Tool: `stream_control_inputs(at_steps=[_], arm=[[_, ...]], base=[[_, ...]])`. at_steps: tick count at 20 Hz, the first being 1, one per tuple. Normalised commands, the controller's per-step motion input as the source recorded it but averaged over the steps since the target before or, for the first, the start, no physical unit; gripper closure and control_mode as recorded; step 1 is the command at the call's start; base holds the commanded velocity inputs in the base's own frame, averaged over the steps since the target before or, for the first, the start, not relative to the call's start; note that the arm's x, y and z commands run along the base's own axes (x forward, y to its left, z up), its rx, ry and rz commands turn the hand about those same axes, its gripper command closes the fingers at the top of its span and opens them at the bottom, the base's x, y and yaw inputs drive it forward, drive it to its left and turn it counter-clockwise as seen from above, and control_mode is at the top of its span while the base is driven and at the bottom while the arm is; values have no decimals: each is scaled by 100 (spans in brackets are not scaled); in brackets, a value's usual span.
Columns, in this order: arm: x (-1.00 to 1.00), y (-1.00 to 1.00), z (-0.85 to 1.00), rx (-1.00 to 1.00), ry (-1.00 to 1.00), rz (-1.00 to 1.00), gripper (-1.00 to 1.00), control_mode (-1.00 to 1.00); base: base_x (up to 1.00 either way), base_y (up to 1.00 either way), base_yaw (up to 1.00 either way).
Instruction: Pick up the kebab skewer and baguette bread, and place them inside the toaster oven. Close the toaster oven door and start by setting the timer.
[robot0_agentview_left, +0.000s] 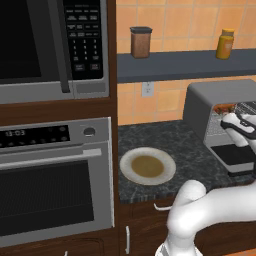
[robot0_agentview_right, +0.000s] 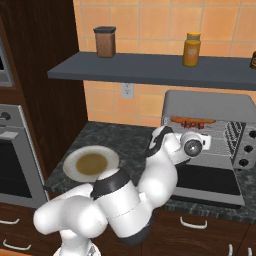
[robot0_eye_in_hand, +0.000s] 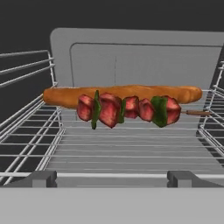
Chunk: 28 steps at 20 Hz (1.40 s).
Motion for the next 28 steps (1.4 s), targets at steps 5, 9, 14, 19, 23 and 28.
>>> stream_control_inputs(at_steps=[5, 9, 14, 19, 23, 28], arm=[[25, 0, 0, 0, 0, 0, -100, -100], [18, 0, 0, 0, 1, 0, -100, -100], [-9, 0, 0, 0, 16, 0, -100, -100], [-35, -8, 1, 0, 5, 0, -100, -100], [-42, -8, 0, 0, 0, 0, -100, -100], [-61, -33, 0, 0, 0, 0, -100, -100]], base=[[0, 0, 0], [0, 0, 0], [0, 0, 0], [0, 0, 0], [0, 0, 0], [0, 0, 0]])
